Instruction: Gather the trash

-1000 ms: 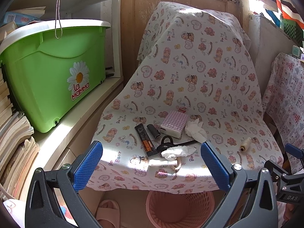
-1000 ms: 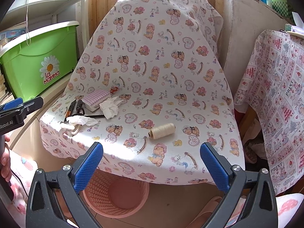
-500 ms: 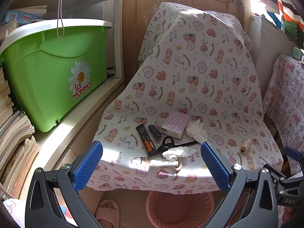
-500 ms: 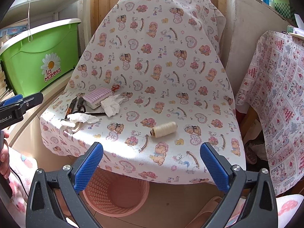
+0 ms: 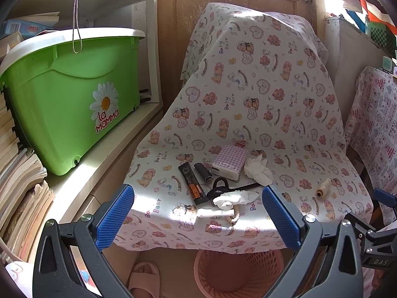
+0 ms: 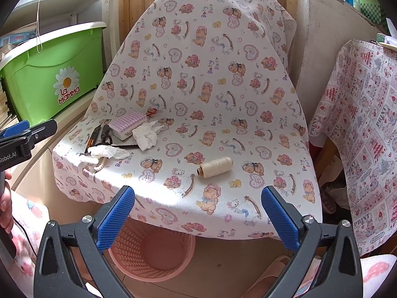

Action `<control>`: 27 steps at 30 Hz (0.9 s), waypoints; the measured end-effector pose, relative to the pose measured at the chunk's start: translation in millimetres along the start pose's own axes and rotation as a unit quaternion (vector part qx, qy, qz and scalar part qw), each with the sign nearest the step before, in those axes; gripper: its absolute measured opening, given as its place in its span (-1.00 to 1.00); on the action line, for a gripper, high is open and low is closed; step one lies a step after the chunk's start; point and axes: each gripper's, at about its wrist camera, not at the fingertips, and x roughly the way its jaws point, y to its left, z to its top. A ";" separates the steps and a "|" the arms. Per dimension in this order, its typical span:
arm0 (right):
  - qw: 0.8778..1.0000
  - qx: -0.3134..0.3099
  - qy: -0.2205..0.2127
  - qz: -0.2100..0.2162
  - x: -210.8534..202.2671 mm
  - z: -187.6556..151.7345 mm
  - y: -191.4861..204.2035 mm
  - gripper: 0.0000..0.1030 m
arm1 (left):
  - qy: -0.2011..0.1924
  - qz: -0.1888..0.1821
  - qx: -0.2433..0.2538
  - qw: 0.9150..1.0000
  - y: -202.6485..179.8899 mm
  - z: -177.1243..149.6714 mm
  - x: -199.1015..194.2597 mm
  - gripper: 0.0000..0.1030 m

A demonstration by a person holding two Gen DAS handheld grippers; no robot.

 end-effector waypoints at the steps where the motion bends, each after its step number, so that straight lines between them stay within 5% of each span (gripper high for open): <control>1: 1.000 0.000 0.003 0.002 1.0 -0.2 -0.3 0.99 | 0.006 -0.001 -0.003 1.000 0.9 -0.9 2.7 0.98; 9: 1.000 0.003 0.013 0.018 9.7 2.8 -1.5 0.99 | 0.039 -0.009 -0.015 0.999 5.2 -3.5 21.6 0.98; 14: 0.999 -0.017 0.026 0.012 20.3 3.8 4.7 0.81 | 0.064 -0.055 -0.041 0.996 8.8 -4.7 35.4 0.92; 27: 0.999 0.024 0.039 0.010 41.0 4.2 -0.1 0.77 | 0.107 -0.082 -0.043 0.990 -3.9 -13.3 89.8 0.13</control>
